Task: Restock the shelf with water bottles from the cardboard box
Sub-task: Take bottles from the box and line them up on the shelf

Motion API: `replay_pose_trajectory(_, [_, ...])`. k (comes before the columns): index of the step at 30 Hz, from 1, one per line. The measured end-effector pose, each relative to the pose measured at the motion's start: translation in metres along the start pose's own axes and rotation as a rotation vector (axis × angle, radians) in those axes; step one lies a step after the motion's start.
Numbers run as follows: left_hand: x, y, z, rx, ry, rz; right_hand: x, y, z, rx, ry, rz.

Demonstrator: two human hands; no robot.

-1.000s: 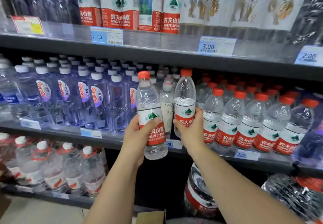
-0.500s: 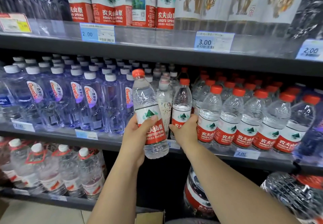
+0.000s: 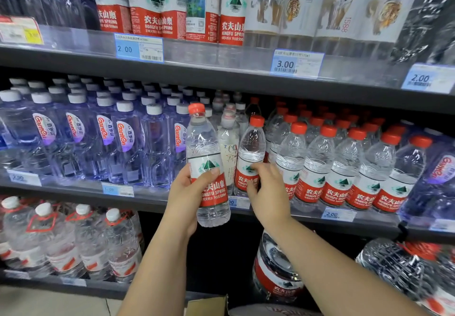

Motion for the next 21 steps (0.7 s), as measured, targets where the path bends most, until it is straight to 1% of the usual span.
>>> replay_pose_trajectory(1, [0.0,0.0,0.0,-0.004,0.002,0.007,-0.001,0.002,0.002,-0.085,-0.115,0.057])
replay_pose_trajectory(2, [0.0,0.0,-0.001,-0.009,0.001,0.014,-0.001,0.004,0.004,-0.165,-0.182,0.131])
replay_pose_trajectory(4, [-0.002,0.0,-0.003,-0.019,0.0,0.024,0.001,0.008,0.005,-0.299,-0.228,0.249])
replay_pose_trajectory(8, [-0.004,-0.003,-0.006,-0.014,0.0,0.032,0.009,0.015,0.004,-0.417,-0.305,0.347])
replay_pose_trajectory(10, [-0.004,-0.007,-0.006,0.005,0.004,0.027,0.013,0.018,0.003,-0.435,-0.262,0.376])
replay_pose_trajectory(14, [-0.001,-0.011,-0.006,0.027,0.004,0.012,0.021,0.028,0.003,-0.417,-0.076,0.432])
replay_pose_trajectory(21, [0.007,-0.018,-0.003,0.058,-0.015,-0.008,0.043,0.046,-0.005,-0.415,0.091,0.497])
Point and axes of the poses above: each hand's wrist, its own x-axis towards the middle knuckle, its own y-axis out of the palm, z = x × y, the point moved 3 cm from there along x, towards the middle knuckle, and after that the axes turned 9 degrees about -z, right-handed, at the moved point
